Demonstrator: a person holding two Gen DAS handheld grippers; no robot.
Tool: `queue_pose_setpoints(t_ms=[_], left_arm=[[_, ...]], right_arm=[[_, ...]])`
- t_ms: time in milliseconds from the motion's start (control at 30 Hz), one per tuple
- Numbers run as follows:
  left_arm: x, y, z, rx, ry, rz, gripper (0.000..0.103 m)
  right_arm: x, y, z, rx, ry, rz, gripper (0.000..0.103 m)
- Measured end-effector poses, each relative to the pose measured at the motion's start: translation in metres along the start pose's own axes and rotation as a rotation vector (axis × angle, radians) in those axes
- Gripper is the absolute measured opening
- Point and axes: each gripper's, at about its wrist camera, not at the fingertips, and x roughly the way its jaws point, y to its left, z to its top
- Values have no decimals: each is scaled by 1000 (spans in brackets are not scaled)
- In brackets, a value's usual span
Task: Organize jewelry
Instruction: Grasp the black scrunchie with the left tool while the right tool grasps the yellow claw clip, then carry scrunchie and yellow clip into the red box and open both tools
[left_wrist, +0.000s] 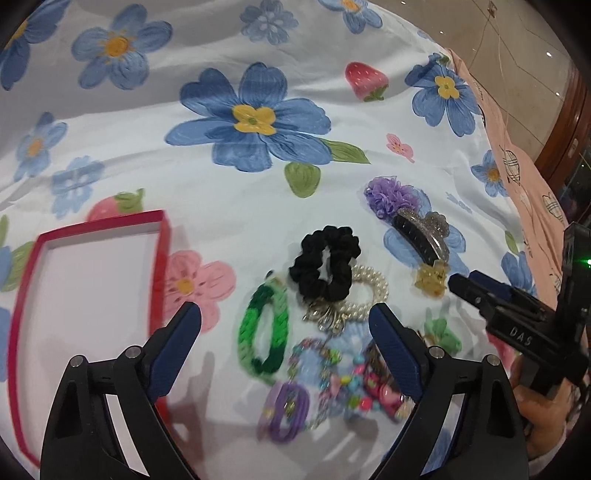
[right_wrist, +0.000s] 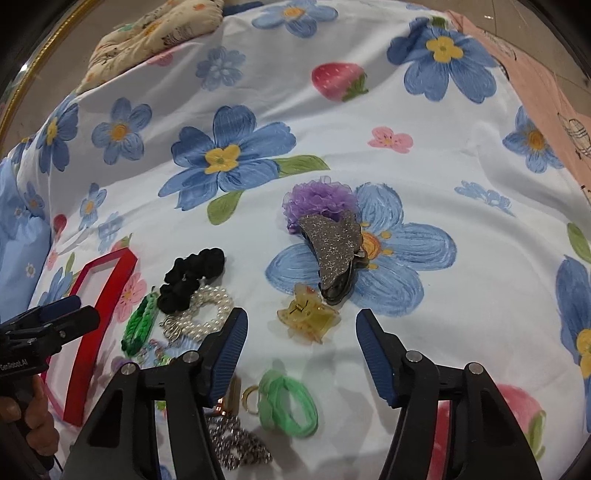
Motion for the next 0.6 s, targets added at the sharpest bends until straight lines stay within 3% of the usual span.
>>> queue_pose_setpoints(t_ms=[167, 367, 467, 600], left_arm=[[26, -5, 16, -1, 31, -30, 92], [61, -2, 30, -21, 94, -71, 79], [75, -3, 32, -19, 119, -78, 62], [83, -6, 30, -14, 145, -105, 26]], right_arm=[[18, 3, 5, -18, 23, 9, 55], [39, 1, 4, -10, 66, 0, 39], [36, 1, 5, -8, 50, 9, 27], [33, 1, 5, -7, 48, 22, 24]])
